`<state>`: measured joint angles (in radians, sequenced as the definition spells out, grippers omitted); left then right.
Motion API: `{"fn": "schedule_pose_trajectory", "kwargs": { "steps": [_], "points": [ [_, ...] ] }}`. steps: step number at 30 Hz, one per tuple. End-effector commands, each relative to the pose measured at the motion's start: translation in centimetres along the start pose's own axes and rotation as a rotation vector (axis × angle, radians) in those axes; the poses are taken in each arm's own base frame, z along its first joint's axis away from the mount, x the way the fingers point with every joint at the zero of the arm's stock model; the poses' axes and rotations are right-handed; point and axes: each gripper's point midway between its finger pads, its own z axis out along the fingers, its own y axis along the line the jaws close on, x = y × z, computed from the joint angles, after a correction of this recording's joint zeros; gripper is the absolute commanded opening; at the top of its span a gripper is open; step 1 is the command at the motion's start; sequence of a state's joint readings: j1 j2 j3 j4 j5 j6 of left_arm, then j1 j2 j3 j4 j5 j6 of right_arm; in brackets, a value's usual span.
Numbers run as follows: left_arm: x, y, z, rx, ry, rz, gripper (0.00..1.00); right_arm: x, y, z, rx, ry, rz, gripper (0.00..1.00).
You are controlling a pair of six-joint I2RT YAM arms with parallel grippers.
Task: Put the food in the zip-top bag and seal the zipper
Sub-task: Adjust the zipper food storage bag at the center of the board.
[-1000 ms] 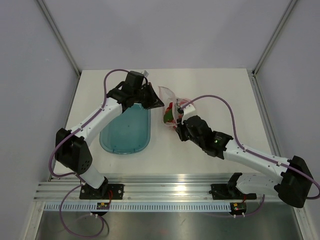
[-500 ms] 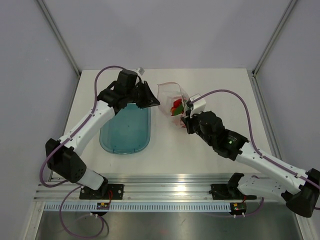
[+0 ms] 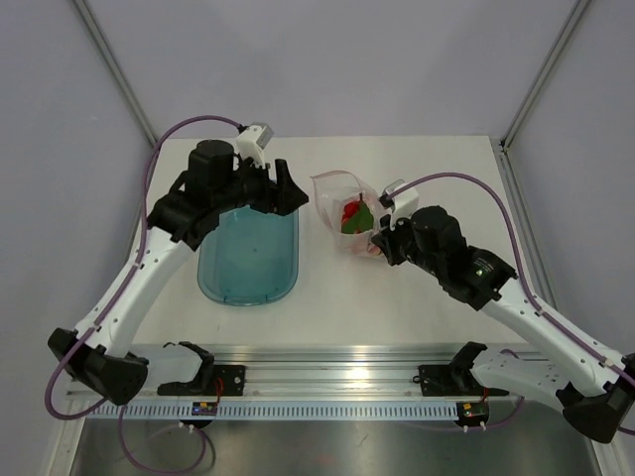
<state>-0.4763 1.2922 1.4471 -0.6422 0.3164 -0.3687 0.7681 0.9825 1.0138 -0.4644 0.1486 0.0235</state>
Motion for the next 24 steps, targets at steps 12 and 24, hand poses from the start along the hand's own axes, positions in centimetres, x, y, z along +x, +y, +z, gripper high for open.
{"fn": "schedule_pose_trajectory", "kwargs": {
  "steps": [12, 24],
  "points": [
    [-3.6, 0.4, 4.2, 0.077, -0.097, 0.437, 0.73, -1.3, 0.4, -2.7, -0.063, -0.028, 0.014, 0.00],
    [-3.0, 1.3, 8.4, 0.095, -0.049, 0.365, 0.56, -0.9, -0.3, -1.9, -0.028, 0.000, 0.005, 0.00]
  ]
}}
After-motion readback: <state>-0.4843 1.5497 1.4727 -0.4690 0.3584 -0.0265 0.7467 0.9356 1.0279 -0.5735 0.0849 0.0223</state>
